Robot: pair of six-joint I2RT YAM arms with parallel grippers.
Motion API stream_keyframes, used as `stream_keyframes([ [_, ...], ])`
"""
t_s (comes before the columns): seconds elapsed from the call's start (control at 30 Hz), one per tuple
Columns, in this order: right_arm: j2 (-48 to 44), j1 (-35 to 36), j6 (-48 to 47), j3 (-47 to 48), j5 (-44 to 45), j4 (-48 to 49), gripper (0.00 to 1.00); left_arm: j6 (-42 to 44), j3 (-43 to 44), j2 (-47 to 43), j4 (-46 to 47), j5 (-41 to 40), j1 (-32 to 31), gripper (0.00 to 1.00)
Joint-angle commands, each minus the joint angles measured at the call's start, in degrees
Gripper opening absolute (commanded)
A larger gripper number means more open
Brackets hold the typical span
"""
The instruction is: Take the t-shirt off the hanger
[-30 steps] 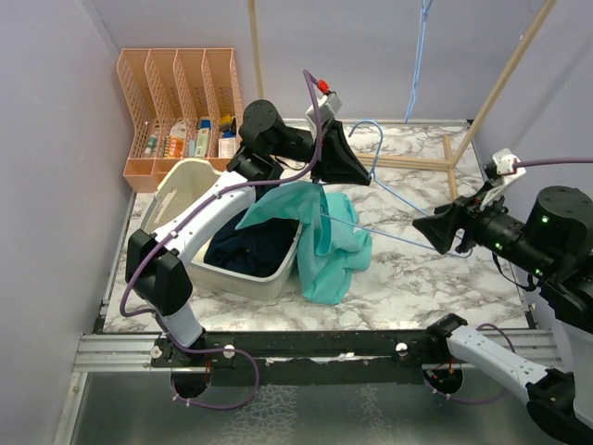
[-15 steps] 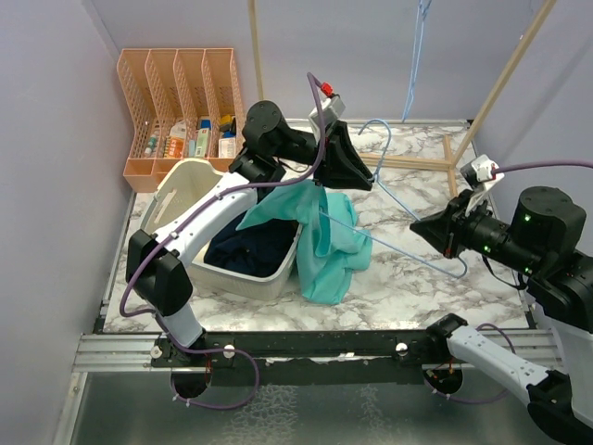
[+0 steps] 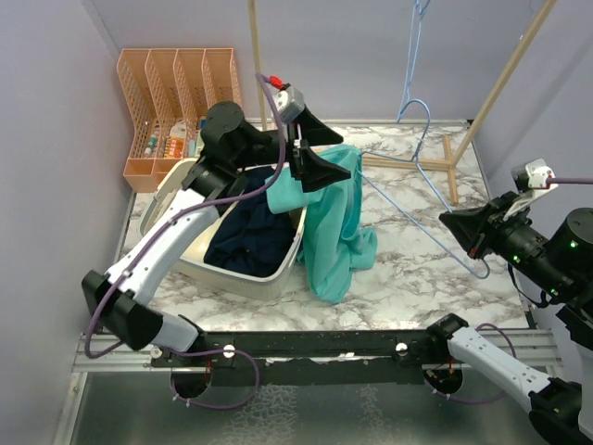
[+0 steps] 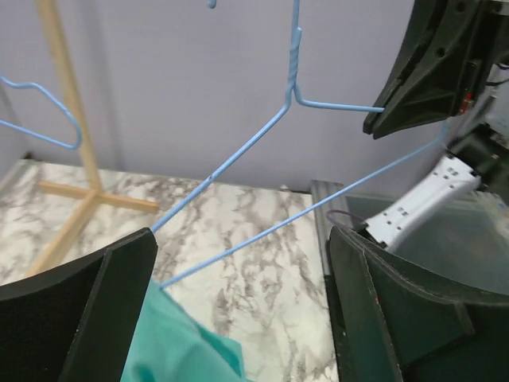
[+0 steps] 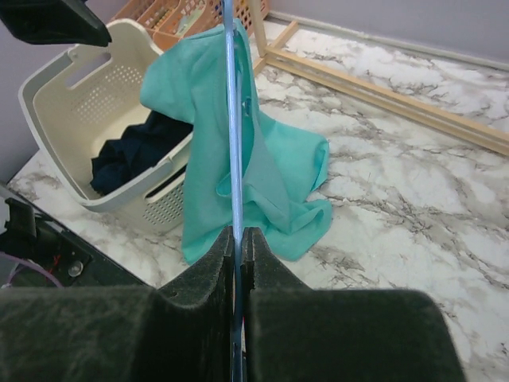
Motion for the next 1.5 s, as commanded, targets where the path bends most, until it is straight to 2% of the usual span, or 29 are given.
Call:
stream_keyframes([
  [0.0,0.4,-0.3,0.7,3.5,4.7,4.2,0.01,9.8,-4.9,-9.0,-8.1,-15.5,0.0,0.94],
  [0.23,9.5,-0.3,-0.3,2.8,-5.9,-1.9,0.01,15.1,-14.7,-18.0,-14.4,-22.9,0.0,0.95],
  [0.53,13.8,-0.3,0.4,6.5,-2.2,-5.2,0.01,15.2,-26.1,-27.5,-15.4,-28.8,0.0,0.93],
  [0.77,14.3,-0.3,1.9,14.0,5.8,-8.9,0.01,14.7,-30.5,-29.3,-14.2,-31.0,-0.1,0.93],
  [0.9,14.0,-0.2,3.1,17.4,7.2,-8.3,0.01,13.8,-33.2,-29.7,-11.5,-32.0,-0.1,0.92],
  [1.07,11.9,-0.2,3.3,15.9,5.2,-0.9,0.01,12.6,-36.5,-30.1,-9.2,-32.2,0.0,0.90],
  [1.2,12.7,-0.2,4.6,14.8,7.7,5.4,0.01,12.2,-37.7,-30.4,-8.3,-31.3,0.0,0.90],
  [1.47,18.8,-0.2,3.7,10.5,16.5,24.9,0.01,11.9,-39.3,-32.0,-7.2,-31.5,-0.1,0.90],
])
